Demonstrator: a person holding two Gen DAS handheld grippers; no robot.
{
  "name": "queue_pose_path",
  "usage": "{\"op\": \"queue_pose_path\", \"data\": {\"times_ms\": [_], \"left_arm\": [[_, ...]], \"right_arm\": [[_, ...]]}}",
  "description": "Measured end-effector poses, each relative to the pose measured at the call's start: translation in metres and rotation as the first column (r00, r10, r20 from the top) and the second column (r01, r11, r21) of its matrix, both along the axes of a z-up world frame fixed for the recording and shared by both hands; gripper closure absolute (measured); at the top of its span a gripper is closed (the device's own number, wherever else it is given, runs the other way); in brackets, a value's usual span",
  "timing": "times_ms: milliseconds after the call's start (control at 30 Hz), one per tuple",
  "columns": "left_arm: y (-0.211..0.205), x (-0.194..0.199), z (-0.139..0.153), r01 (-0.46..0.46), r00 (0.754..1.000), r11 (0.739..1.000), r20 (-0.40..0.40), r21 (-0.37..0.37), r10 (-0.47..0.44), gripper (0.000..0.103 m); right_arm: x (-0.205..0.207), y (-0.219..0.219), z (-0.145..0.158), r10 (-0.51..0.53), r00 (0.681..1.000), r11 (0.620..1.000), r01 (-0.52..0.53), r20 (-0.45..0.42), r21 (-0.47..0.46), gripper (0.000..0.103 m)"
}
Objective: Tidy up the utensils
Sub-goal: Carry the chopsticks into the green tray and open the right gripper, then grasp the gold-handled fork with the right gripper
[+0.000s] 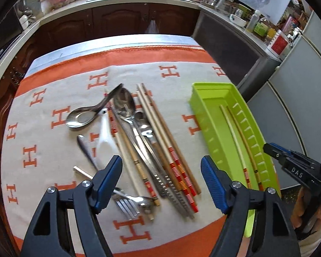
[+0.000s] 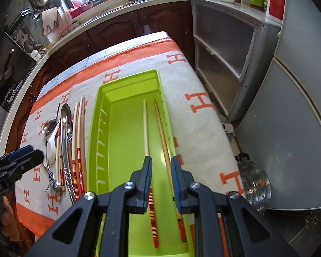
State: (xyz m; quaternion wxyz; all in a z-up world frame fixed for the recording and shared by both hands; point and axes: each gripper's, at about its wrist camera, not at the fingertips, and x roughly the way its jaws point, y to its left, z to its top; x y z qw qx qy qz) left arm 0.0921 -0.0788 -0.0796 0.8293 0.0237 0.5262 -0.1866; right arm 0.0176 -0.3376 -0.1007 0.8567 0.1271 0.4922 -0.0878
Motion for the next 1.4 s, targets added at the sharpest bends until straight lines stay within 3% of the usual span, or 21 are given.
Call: {"op": "queue_pose_path", "data": {"times_ms": [167,333,600,733,867,1067,1233,1400], "left_arm": [[0.051,0.002,-0.004,-0.105,0.994,0.993,-0.020,0.046,0.106,0.031],[0.088,-0.006,-0.008,-0.174,0.984,0.982,-0.012,0.080,0.175,0.031],[0.109,-0.013,-0.019,-0.207,0.977,0.974,-0.029,0.089,0.210,0.031],[0.116,-0.015,-0.018,-0.210,0.977,0.975,-0.019,0.078,0.212,0.031],[0.120,-0.015,-0.018,-0.209,0.978,0.975,-0.003,0.081,0.210,0.031],[0.129,-0.015,-0.025,-0.209,0.978,0.975,-0.007,0.070,0.210,0.031],[0.138,-0.016,-0.031,-0.212,0.977,0.974,-0.001,0.080,0.213,0.031],[0.153,-0.014,-0.040,-0.229,0.973,0.971,-0.008,0.069,0.230,0.031]], "right_arm": [[0.003,-0.005,-0.014,-0.013,0.998,0.999,0.015,-0.054,0.040,0.085],[0.002,0.005,-0.016,0.000,0.998,1.000,0.001,-0.065,0.009,0.085],[0.003,0.019,-0.012,-0.005,0.997,0.999,0.002,-0.083,-0.036,0.083],[-0.001,0.026,0.003,-0.021,0.999,0.997,0.018,-0.034,-0.073,0.083],[-0.004,0.050,0.028,0.055,0.995,0.998,-0.052,0.088,-0.041,0.083],[0.002,0.109,0.048,0.228,0.940,0.973,-0.232,0.252,-0.015,0.073],[0.023,0.168,0.037,0.434,0.883,0.900,-0.436,0.181,-0.030,0.070],[0.046,0.224,0.008,0.624,0.778,0.781,-0.622,0.067,-0.053,0.070]]}}
